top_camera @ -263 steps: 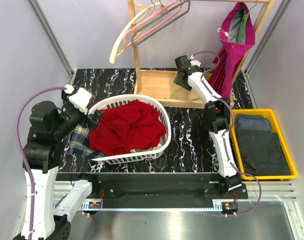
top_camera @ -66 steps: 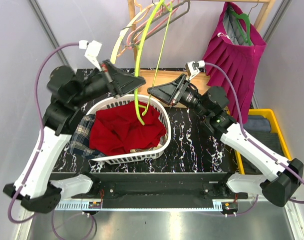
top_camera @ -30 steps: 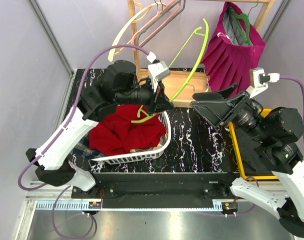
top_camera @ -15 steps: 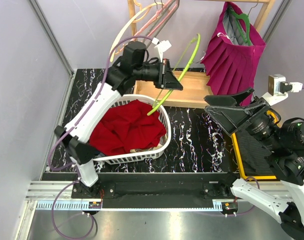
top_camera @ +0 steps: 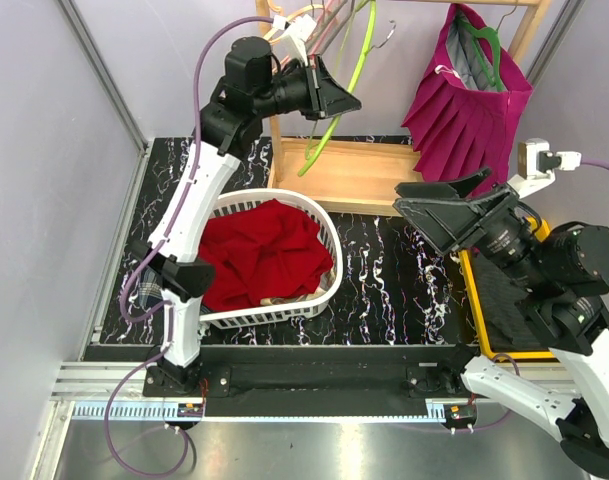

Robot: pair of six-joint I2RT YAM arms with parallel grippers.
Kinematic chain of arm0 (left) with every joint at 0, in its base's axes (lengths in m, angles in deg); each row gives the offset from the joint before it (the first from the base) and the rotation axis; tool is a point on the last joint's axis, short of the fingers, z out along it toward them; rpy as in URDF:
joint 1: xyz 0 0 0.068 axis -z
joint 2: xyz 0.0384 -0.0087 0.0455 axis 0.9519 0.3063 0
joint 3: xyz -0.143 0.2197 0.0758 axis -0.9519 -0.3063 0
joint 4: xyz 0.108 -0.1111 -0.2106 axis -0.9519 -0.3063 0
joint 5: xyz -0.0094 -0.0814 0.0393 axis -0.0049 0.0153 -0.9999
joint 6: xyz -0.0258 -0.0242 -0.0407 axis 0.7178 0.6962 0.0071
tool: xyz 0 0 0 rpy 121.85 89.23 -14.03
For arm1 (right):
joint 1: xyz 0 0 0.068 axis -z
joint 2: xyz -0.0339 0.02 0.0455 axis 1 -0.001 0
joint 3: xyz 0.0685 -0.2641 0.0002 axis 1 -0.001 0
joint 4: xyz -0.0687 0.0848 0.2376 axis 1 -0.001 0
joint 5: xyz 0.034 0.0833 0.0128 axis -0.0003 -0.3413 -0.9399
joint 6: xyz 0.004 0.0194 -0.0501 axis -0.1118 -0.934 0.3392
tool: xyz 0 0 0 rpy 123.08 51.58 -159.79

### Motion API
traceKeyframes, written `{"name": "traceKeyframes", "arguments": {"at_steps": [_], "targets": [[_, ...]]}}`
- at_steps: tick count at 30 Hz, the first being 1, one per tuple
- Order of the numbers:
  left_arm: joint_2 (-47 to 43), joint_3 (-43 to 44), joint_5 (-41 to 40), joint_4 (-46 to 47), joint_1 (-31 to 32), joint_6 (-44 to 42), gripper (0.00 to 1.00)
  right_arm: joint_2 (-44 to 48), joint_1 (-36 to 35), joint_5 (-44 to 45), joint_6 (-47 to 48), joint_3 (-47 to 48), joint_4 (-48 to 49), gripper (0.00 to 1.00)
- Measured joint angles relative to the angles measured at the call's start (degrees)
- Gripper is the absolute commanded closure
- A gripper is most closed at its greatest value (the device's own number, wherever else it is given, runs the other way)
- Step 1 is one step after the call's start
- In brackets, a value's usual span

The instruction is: Remove the skirt from the hanger

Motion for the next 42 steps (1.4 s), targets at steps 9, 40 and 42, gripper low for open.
{"name": "traceKeyframes", "arguments": {"at_steps": [9, 40, 42], "targets": [[4.8, 0.5, -18.1, 0.3, 2.2, -17.7, 1.00, -2.8, 0.0, 0.0, -0.4, -0.7, 1.6, 0.08], [4.9, -5.1, -49.9, 14.1, 16.7, -52.0, 1.00, -6.7, 0.0, 15.2, 8.5, -3.5, -8.3, 0.11], [3.1, -7.1, -49.5, 12.9, 17.0, -49.0, 1.00, -5.9, 0.0, 16.9, 10.3, -5.4, -9.8, 0.14]]}}
